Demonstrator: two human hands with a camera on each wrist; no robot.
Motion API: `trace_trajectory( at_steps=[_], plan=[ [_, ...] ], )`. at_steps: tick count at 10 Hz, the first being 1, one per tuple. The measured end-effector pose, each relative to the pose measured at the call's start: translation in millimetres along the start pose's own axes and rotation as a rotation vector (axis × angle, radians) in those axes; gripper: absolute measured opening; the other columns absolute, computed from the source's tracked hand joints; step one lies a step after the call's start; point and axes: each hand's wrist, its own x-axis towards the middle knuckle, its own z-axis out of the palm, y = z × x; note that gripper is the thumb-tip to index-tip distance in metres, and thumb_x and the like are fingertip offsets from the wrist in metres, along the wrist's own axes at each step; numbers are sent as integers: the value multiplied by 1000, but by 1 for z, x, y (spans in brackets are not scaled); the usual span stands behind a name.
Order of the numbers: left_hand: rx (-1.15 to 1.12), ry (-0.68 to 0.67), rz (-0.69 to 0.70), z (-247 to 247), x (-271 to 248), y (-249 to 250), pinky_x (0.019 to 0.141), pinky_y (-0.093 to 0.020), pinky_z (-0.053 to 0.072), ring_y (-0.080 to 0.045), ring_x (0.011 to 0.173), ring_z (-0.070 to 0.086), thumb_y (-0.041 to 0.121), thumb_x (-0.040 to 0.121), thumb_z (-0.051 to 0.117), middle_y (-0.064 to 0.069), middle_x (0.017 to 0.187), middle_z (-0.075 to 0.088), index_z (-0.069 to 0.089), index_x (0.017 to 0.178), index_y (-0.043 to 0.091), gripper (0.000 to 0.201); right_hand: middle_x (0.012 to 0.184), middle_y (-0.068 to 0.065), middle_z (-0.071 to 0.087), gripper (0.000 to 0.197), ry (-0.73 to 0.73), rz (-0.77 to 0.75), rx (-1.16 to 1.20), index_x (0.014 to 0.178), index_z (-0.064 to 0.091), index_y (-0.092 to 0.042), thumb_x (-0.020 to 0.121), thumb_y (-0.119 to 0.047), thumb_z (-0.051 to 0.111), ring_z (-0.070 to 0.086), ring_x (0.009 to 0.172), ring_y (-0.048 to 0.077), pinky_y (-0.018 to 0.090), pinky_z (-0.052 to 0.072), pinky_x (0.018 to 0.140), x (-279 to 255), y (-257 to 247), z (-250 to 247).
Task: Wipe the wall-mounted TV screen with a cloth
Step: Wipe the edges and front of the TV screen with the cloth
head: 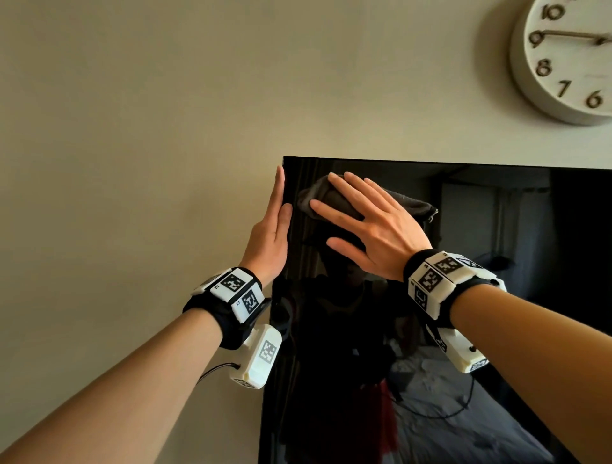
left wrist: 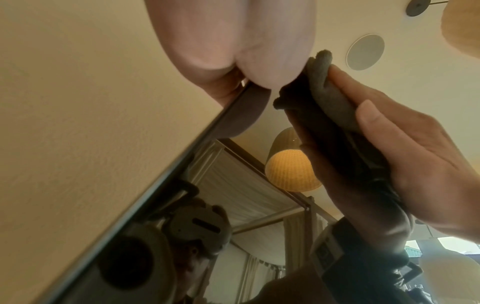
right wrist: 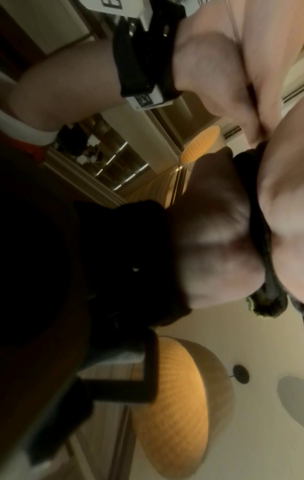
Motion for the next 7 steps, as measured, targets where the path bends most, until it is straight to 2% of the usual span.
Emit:
trace_trajectory(
  at_steps=[1, 2, 3, 4, 5, 6, 7],
  plan=[
    [-23, -6, -25, -1, 0, 2, 82, -16, 43, 1, 91, 55, 37, 109, 23, 23, 144, 41, -1, 155, 49, 54, 159, 13, 23, 55, -44, -12, -34, 152, 28, -32, 102, -53, 29, 23, 146, 35, 48, 22, 120, 1, 1, -1],
    [-45, -1, -23, -1, -1, 4, 84, 3, 33, 12, 97, 50, 34, 109, 23, 32, 146, 27, 1, 157, 42, 54, 159, 11, 26, 49, -45, -78, -55, 152, 30, -32, 104, -45, 30, 25, 146, 34, 47, 23, 120, -4, 2, 1],
    [-40, -18, -21, 0, -4, 4, 85, 4, 28, 12, 97, 50, 33, 109, 22, 57, 133, 16, 1, 157, 41, 53, 157, 12, 30, 47, -11, -46, -55, 150, 36, -29, 104, -38, 33, 29, 144, 35, 46, 26, 118, -4, 8, 0],
    [-56, -18, -23, 1, -6, 0, 92, -1, 23, 9, 94, 51, 34, 109, 21, 68, 122, 14, 1, 155, 43, 51, 156, 12, 33, 46, 30, 7, -25, 149, 39, -26, 104, -35, 34, 30, 144, 34, 46, 27, 118, -6, 1, 0],
    [-97, -11, -20, 0, -8, -3, 94, 9, 18, 18, 126, 32, 40, 107, 21, 48, 143, 11, 4, 158, 39, 53, 156, 10, 32, 46, -38, -170, -22, 149, 39, -26, 104, -34, 34, 30, 144, 33, 45, 26, 118, -13, -3, 2],
    [-109, -8, -3, 2, -13, -7, 91, 12, 19, 44, 111, 19, 39, 108, 20, 42, 145, 6, 6, 158, 35, 52, 156, 10, 34, 45, -34, -101, -26, 148, 41, -24, 103, -32, 36, 33, 142, 33, 45, 31, 115, -11, 8, -2],
    [-123, -5, -13, 4, -18, -13, 95, 10, 18, 45, 112, 17, 33, 110, 20, 44, 144, 6, 6, 158, 36, 51, 156, 10, 34, 45, 25, 29, 14, 147, 43, -22, 103, -31, 37, 32, 143, 33, 45, 30, 116, -12, -1, -1]
  ],
)
